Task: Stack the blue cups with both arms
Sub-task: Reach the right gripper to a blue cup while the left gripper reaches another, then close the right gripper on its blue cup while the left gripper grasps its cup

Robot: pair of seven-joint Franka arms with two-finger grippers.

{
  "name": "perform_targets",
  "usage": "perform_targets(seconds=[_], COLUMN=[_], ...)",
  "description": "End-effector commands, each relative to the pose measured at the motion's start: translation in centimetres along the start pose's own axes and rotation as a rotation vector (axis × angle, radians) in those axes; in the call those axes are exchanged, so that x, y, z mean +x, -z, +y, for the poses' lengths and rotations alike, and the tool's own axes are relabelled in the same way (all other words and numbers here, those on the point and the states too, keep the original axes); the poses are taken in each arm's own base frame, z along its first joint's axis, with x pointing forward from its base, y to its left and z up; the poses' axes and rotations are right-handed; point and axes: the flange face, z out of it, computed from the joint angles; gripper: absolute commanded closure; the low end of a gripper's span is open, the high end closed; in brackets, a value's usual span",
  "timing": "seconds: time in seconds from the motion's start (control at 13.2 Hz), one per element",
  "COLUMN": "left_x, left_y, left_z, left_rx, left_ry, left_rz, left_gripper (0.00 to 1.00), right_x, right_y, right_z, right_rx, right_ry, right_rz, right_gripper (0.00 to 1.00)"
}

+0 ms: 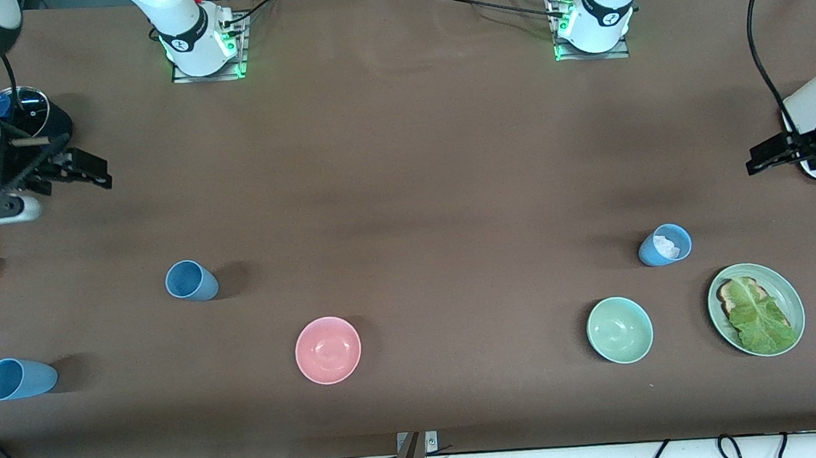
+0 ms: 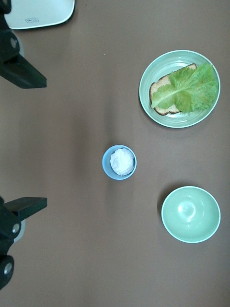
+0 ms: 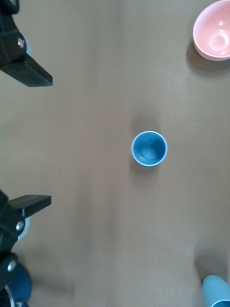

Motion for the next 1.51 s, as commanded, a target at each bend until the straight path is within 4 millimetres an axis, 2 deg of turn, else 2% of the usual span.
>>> perform_targets(seconds=[0.0,0.3,0.6,0.83,0.91,1.21,1.44], left_x=[0.5,1.2,2.1,2.7,2.9,3.0,3.4], left_y=[-3.4,-6.3,-11.6,-15.3,-15.8,-20.1,-21.8], left_z=[-0.5,-0.5,-0.8,-0.7,-0.6,-0.4,-0.5], left_rx=[0.008,0.012,0.050,0.045,0.044,0.039,0.036], left_ry=[-0.023,-0.025,-0.047,-0.050,-0.053,-0.057,-0.057], left_rz=[0.018,0.049,0.092,0.102,0.113,0.141,0.142], left_gripper=[0.00,0.00,0.00,0.00,0.00,0.00,0.00], right_x=[0.9,4.1,6.4,6.3,6.3,6.1,6.9], right_y=[-2.7,-7.3,-11.6,-14.1,-14.7,-19.2,-21.2], right_z=[0.3,0.4,0.4,0.7,1.0,1.6,2.4], right_rx=[-0.004,-0.004,-0.022,-0.029,-0.028,-0.026,-0.023], right_ry=[0.005,0.003,0.007,0.009,0.004,0.022,0.042], right_rz=[0.026,0.044,0.046,0.049,0.053,0.112,0.118], right_gripper=[0.00,0.00,0.00,0.00,0.00,0.01,0.04])
